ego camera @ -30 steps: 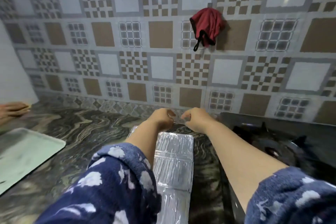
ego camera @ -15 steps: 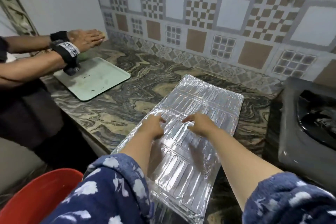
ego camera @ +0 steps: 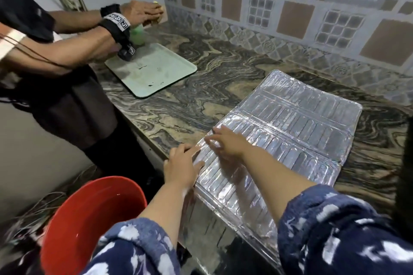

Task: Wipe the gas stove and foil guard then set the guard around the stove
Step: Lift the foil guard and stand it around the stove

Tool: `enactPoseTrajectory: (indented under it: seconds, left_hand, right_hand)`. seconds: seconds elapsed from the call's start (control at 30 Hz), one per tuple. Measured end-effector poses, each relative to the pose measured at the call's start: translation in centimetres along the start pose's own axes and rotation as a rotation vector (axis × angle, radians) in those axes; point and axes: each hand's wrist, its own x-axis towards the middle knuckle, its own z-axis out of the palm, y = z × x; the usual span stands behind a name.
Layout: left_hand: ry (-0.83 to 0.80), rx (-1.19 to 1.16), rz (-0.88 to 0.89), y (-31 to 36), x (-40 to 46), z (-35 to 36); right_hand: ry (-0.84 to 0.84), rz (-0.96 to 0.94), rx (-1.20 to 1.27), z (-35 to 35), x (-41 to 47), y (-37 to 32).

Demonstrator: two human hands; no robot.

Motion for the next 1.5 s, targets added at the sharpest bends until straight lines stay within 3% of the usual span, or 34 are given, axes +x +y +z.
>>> enactPoseTrajectory:
  seconds: [0.27, 0.53, 0.83, 0.97, 1.23, 1.5]
  left_hand:
    - [-0.010, -0.111, -0.045, 0.1, 0.5, 0.1]
    - [-0.037, -0.103, 0.043, 0.8, 0.5, 0.5]
    - [-0.209, -0.183, 0.190, 0.6, 0.8, -1.3]
    - [-0.130, -0.206, 0.226, 2.9, 1.1, -3.7]
    - [0.140, 0.097, 0.377, 9.8, 3.0, -13.4]
    - [0.377, 0.224, 0.480, 16.5, 2.0, -20.3]
  right_hand:
    - [0.021, -0.050, -0.015, -1.4, 1.1, -0.6]
    - [0.129, 0.019, 0.013, -2.8, 0.3, 2.0]
    - [0.171, 0.075, 0.040, -6.1, -1.1, 3.4]
    - [0.241, 0.085, 0.049, -8.6, -2.7, 3.2]
    - [0.549, 0.048, 0.110, -18.3, -6.6, 1.2]
    - [0.745, 0.046, 0.100, -25.8, -11.6, 0.3]
